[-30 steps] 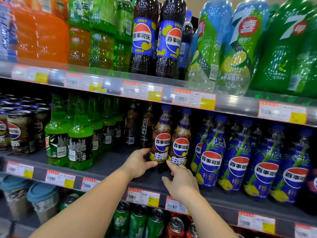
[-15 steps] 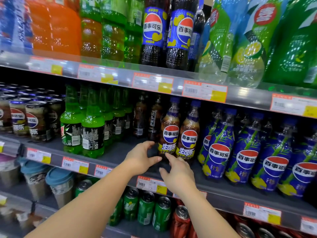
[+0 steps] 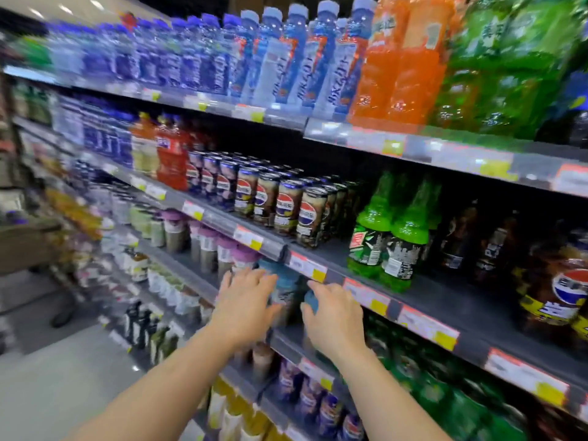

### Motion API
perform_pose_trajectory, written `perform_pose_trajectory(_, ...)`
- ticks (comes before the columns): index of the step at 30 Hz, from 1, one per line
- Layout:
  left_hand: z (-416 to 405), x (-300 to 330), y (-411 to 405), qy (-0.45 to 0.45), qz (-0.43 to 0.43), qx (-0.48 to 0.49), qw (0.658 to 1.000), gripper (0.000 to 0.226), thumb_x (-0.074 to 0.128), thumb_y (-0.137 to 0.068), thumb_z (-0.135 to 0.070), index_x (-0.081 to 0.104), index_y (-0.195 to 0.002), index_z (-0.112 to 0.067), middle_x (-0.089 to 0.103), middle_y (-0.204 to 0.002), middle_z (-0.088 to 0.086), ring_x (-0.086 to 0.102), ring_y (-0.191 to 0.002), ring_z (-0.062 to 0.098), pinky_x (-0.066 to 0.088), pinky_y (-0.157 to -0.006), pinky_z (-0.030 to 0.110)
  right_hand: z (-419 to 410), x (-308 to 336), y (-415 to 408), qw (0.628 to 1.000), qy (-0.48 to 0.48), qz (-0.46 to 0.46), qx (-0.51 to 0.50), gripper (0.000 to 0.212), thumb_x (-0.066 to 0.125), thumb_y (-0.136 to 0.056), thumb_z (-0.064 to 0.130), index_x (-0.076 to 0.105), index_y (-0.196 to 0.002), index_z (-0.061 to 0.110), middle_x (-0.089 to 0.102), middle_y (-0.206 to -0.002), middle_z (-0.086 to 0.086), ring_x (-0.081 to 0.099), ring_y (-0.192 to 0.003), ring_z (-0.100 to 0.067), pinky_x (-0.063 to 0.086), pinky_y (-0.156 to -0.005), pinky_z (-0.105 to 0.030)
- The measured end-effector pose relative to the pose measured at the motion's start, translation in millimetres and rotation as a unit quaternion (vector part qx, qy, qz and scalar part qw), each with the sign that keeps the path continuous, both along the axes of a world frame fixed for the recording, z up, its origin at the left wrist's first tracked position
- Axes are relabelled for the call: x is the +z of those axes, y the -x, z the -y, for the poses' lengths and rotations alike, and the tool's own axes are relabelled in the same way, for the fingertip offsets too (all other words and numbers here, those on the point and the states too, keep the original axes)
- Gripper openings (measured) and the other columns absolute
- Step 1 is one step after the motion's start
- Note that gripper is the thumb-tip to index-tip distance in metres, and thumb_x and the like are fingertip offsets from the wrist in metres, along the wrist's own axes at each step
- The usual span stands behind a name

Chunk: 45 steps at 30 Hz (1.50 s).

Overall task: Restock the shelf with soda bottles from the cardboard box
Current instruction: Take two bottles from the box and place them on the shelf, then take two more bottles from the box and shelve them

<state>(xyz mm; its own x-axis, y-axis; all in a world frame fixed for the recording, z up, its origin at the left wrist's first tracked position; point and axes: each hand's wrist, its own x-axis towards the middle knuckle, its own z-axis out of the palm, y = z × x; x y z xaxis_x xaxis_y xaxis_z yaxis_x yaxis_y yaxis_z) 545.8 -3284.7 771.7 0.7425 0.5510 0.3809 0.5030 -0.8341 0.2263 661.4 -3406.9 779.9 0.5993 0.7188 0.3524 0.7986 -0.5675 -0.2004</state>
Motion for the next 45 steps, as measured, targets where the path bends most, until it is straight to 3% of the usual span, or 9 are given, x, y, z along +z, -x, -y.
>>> perform_pose_trajectory(3,-67,-15,87,-0.002,-0.092,0.097,0.991,0.066,0.044,-0.093,-0.048,0.016,-0.149,-0.029,0.009,-0.160,0.004,0.004,-0.147,0.029,0.003,-0.117,0.052,-83,-21,75,0.997,0.047,0.001,0.066,0.053,0.045,-0.094,0.045,0.037,-0.143,0.028,0.045,-0.141,-0.005,0.037,-0.133,-0.029,0.029,-0.111,-0.043)
perform_pose_trajectory(6,-125,-26,168,0.010,-0.093,0.176,0.980,0.066,0.046,-0.092,-0.048,0.018,-0.148,-0.026,0.012,-0.159,0.007,0.006,-0.146,0.029,0.007,-0.116,0.054,-161,-34,151,0.988,0.077,-0.020,0.129,0.055,0.041,-0.096,0.045,0.029,-0.147,0.029,0.032,-0.152,-0.005,0.021,-0.143,-0.028,0.017,-0.117,-0.047)
perform_pose_trajectory(9,-175,-39,240,0.041,-0.102,0.240,0.964,0.065,0.046,-0.092,-0.048,0.021,-0.148,-0.029,0.009,-0.160,0.003,0.002,-0.147,0.026,0.001,-0.117,0.052,-235,-44,221,0.976,0.098,-0.007,0.196,0.054,0.044,-0.093,0.047,0.033,-0.144,0.030,0.037,-0.148,-0.004,0.026,-0.140,-0.029,0.021,-0.115,-0.050)
perform_pose_trajectory(13,-243,-61,317,0.078,-0.105,0.324,0.937,0.068,0.048,-0.092,-0.047,0.017,-0.149,-0.028,0.006,-0.160,0.005,-0.002,-0.147,0.028,0.000,-0.117,0.051,-327,-58,292,0.952,0.119,-0.019,0.280,0.056,0.044,-0.096,0.042,0.026,-0.148,0.031,0.030,-0.153,-0.006,0.018,-0.144,-0.027,0.012,-0.118,-0.048)
perform_pose_trajectory(21,-422,-86,414,0.096,-0.112,0.443,0.884,0.063,0.044,-0.094,-0.044,0.016,-0.148,-0.028,0.006,-0.160,0.005,-0.001,-0.147,0.027,-0.001,-0.116,0.051,-543,-87,391,0.912,0.126,-0.044,0.387,0.058,0.043,-0.096,0.042,0.024,-0.150,0.030,0.022,-0.158,-0.007,0.011,-0.147,-0.028,0.007,-0.119,-0.049)
perform_pose_trajectory(26,-547,-62,468,0.086,-0.122,0.507,0.849,0.063,0.042,-0.094,-0.046,0.015,-0.148,-0.028,0.007,-0.160,0.005,0.002,-0.147,0.027,0.003,-0.117,0.050,-696,-62,439,0.893,0.105,-0.034,0.436,0.059,0.047,-0.094,0.043,0.029,-0.148,0.027,0.027,-0.155,-0.007,0.015,-0.145,-0.028,0.009,-0.118,-0.049)
perform_pose_trajectory(30,-632,-46,504,0.090,-0.093,0.529,0.839,0.061,0.043,-0.094,-0.045,0.017,-0.147,-0.028,0.007,-0.160,0.006,0.002,-0.146,0.029,0.005,-0.116,0.048,-788,-47,478,0.880,0.089,-0.019,0.467,0.052,0.046,-0.094,0.040,0.035,-0.143,0.027,0.037,-0.147,-0.006,0.024,-0.140,-0.028,0.016,-0.116,-0.048)
perform_pose_trajectory(34,-727,-50,536,0.095,-0.080,0.538,0.834,0.063,0.042,-0.094,-0.045,0.015,-0.148,-0.027,0.005,-0.160,0.006,0.001,-0.147,0.029,0.003,-0.117,0.048,-877,-54,511,0.872,0.098,-0.031,0.478,0.052,0.045,-0.095,0.042,0.034,-0.144,0.028,0.035,-0.149,-0.006,0.021,-0.142,-0.028,0.012,-0.116,-0.048)
perform_pose_trajectory(45,-1029,-55,612,0.051,-0.108,0.450,0.885,0.063,0.046,-0.092,-0.047,0.019,-0.147,-0.029,0.011,-0.159,0.007,0.005,-0.146,0.029,0.006,-0.117,0.051,-1147,-69,578,0.912,0.087,-0.094,0.391,0.054,0.048,-0.093,0.047,0.036,-0.142,0.029,0.040,-0.146,-0.005,0.028,-0.139,-0.028,0.015,-0.117,-0.048)
